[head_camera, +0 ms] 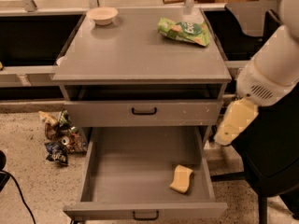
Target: Pick sponge from middle drawer and place on counter
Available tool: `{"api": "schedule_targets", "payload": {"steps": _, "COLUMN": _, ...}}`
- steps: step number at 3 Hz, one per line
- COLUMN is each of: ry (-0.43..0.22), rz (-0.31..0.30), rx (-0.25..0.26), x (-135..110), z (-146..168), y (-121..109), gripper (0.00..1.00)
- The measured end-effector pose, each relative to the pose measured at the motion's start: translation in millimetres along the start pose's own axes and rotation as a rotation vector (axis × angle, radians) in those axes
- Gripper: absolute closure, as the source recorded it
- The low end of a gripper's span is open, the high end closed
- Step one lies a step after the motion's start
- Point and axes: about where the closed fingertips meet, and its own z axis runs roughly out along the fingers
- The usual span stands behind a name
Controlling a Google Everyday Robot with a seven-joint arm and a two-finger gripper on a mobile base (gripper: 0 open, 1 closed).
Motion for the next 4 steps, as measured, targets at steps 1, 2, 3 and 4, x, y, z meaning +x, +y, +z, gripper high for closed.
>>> {"api": "schedule_targets", "payload": {"steps": 1, "ry": 0.0, "rz": 0.161, "rx": -0.073, "x": -3.1, "z": 62.6, "y": 11.3, "gripper": 0.0}}
{"api": "schedule_targets", "payload": {"steps": 2, "ry": 0.0, "rz": 0.161, "rx": -0.073, "x": -3.1, "z": 62.6, "y": 11.3, "gripper": 0.0}}
{"api": "schedule_targets", "payload": {"steps": 3, "ry": -0.027, "rz": 0.241, "rx": -0.106, "x": 0.3, "z": 81.5, "y": 7.4, "gripper": 0.0}}
{"api": "schedule_targets", "payload": {"steps": 4, "ry": -0.071, "rz": 0.379, "rx": -0.178, "x": 1.6, "z": 127.8, "y": 3.9, "gripper": 0.0}}
